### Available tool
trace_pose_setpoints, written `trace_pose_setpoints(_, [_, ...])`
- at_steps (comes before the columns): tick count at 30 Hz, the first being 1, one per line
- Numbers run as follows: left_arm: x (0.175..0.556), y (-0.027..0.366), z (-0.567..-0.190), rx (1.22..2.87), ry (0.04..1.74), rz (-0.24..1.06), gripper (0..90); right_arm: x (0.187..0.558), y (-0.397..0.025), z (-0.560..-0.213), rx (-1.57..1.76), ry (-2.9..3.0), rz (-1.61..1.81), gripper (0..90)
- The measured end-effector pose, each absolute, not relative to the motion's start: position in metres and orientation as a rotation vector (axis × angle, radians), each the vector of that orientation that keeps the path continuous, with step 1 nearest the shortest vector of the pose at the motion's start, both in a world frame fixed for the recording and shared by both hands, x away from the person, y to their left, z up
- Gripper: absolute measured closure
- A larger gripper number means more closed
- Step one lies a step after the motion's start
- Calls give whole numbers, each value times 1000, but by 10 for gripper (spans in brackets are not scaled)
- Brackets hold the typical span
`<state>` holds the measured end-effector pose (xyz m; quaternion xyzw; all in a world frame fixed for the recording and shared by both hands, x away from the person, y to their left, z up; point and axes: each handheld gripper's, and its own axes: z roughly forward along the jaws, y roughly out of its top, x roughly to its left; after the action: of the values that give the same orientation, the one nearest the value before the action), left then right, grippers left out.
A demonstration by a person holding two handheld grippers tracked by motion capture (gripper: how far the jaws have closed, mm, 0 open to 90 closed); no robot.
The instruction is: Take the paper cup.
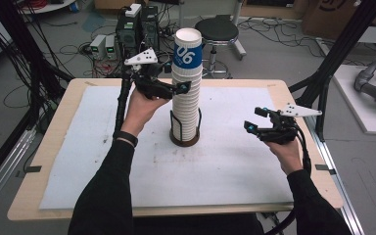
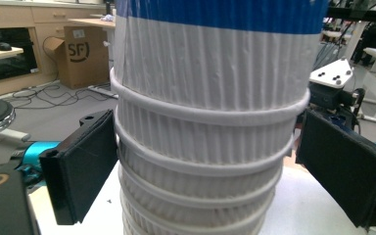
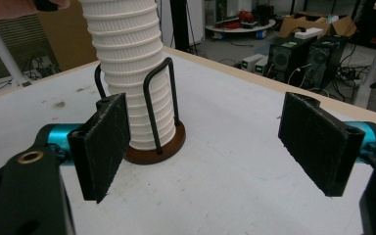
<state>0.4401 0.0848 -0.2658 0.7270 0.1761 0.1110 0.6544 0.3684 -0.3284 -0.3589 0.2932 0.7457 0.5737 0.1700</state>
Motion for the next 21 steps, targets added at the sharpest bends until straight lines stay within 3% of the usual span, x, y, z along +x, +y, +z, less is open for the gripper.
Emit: trace_pose_setpoints(21, [446, 82, -266, 1655, 376, 246, 119, 371, -322, -340, 795, 2139, 1657, 198])
